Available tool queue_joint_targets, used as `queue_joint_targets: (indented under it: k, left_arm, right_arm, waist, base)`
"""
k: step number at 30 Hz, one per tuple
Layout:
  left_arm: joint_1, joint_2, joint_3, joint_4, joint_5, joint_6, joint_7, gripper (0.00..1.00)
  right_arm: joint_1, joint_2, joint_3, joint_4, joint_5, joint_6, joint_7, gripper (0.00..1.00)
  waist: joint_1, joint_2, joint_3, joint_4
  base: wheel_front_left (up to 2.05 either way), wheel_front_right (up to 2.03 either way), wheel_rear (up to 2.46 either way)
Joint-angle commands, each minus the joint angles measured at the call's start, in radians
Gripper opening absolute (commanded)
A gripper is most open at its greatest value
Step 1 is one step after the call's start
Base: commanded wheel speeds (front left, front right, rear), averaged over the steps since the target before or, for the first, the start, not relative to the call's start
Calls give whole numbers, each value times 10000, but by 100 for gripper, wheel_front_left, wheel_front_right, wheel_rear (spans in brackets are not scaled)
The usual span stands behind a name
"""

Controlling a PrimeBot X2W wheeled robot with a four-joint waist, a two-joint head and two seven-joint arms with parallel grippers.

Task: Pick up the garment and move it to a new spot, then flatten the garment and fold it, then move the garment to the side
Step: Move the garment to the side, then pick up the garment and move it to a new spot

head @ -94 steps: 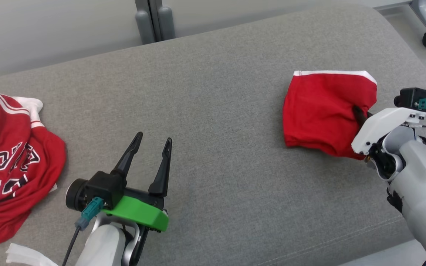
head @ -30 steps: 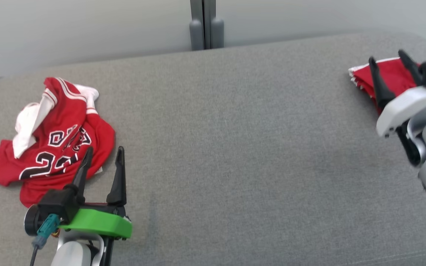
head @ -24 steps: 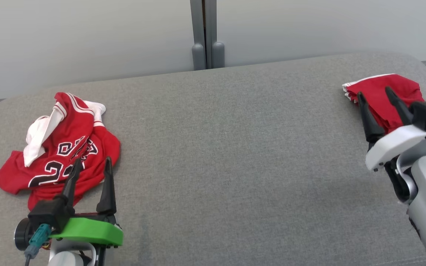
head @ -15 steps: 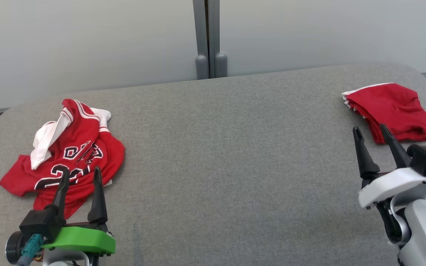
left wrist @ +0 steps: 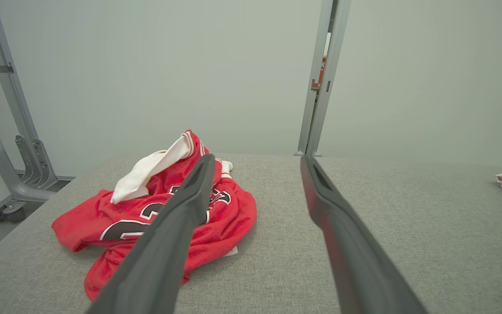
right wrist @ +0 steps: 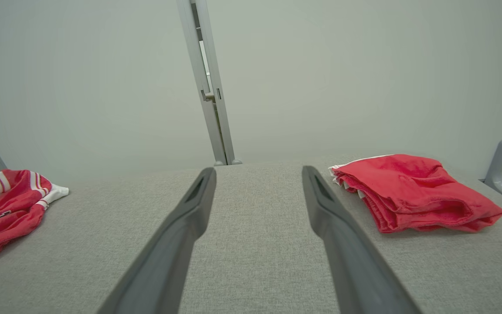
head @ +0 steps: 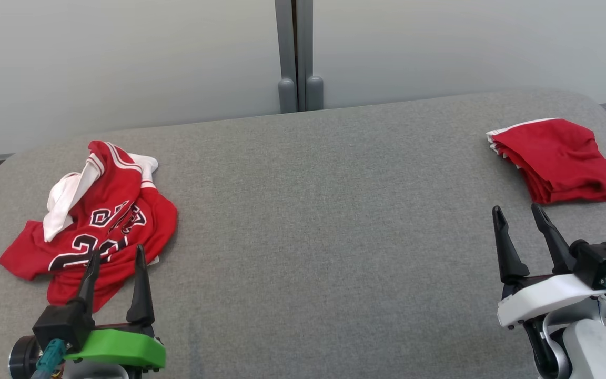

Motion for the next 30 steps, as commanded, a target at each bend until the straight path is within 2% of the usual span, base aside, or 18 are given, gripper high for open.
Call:
queue_joint_targets:
  k: [1, 30]
  left_arm:
    - [205, -11, 45, -28, 51, -35, 3, 100]
    - [85, -109, -48, 183, 215, -121, 3, 100]
  right_arm:
    - [145, 46, -28, -67, -55, -14, -29, 100]
    - [-155, -103, 454, 149, 150, -14, -29, 100]
  waist:
    - [1, 0, -3, -16]
    - [1, 0, -81, 105]
  base:
    - [0, 0, 0]
    - [0, 0, 0]
